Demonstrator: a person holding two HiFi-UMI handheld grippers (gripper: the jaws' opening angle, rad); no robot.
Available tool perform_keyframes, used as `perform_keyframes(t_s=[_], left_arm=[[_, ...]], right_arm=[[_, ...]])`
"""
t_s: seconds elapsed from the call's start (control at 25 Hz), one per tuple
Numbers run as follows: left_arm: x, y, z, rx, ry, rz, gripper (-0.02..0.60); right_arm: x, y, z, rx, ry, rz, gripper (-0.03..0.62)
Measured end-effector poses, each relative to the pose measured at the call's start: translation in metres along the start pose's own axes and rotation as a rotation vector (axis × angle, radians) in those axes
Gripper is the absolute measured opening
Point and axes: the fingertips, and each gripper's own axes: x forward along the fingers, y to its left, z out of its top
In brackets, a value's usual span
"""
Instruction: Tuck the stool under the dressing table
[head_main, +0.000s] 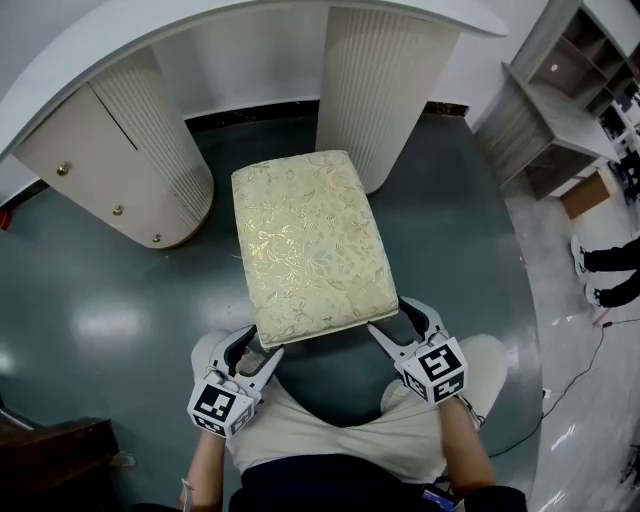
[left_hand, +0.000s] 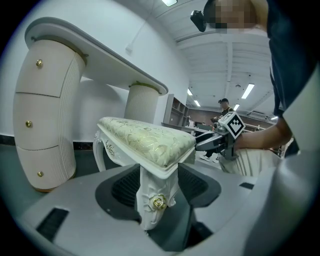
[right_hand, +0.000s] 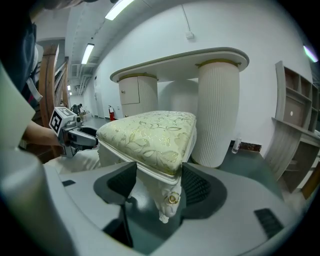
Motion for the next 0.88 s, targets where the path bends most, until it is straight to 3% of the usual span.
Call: perform_keyframes(t_s=[0.88], left_arm=[[0.031,0.037,0.015,-0.01,0.007,0.091,0.248]], right_arm=[[0.04,-0.026,0.024,-0.023,-0.014,-0.003,0.285]])
